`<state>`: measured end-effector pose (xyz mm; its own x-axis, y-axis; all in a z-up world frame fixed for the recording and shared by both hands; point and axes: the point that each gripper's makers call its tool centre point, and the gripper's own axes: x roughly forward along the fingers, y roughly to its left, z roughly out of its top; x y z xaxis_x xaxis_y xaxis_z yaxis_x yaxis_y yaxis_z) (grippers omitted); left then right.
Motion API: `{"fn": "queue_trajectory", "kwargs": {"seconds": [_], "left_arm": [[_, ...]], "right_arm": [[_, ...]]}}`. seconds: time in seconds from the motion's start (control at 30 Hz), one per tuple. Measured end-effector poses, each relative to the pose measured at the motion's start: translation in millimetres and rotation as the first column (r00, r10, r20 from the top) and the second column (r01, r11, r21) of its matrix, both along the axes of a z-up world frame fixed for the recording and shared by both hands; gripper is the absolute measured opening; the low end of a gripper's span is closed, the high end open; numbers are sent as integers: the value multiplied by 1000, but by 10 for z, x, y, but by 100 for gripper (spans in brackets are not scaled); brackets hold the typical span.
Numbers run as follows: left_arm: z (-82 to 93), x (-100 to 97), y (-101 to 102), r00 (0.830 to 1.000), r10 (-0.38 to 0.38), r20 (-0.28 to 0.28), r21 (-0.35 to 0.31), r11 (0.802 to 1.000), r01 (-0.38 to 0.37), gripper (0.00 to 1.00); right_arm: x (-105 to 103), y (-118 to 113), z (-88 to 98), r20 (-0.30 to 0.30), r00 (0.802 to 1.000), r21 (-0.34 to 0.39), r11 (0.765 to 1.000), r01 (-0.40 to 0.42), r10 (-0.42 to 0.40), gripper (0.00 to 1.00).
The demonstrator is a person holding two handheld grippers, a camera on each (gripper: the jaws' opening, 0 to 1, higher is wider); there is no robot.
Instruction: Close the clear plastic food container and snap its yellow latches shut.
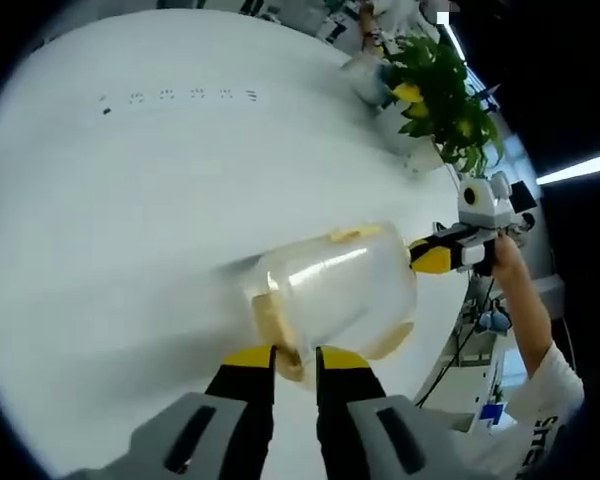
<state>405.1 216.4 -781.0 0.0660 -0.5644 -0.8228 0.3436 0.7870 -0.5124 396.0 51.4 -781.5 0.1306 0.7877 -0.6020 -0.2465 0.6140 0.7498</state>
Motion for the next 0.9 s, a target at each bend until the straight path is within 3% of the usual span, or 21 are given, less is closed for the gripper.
{"fn": "queue_trajectory", "kwargs": {"seconds": [0.37,0.4,0.67,0.9], "left_arm": [[-14,-8,-14,999,24,-24,-16,1000,-24,7],[-25,-44,-7,998,37,-48,-18,999,-38,8],[-7,-32,0,998,42,-51,-50,998,-45,9],[-45,-27,-47,997,59,-59,-74,995,-63,15]], "right_arm": [[8,2,-2,-13,999,30,999,34,-33,13],[13,6,-4,-14,999,35,999,38,-38,13],[1,-4,-6,-37,998,58,996,62,-60,12],[81,1,-22,-104,984,189,969,162,-144,10]]}}
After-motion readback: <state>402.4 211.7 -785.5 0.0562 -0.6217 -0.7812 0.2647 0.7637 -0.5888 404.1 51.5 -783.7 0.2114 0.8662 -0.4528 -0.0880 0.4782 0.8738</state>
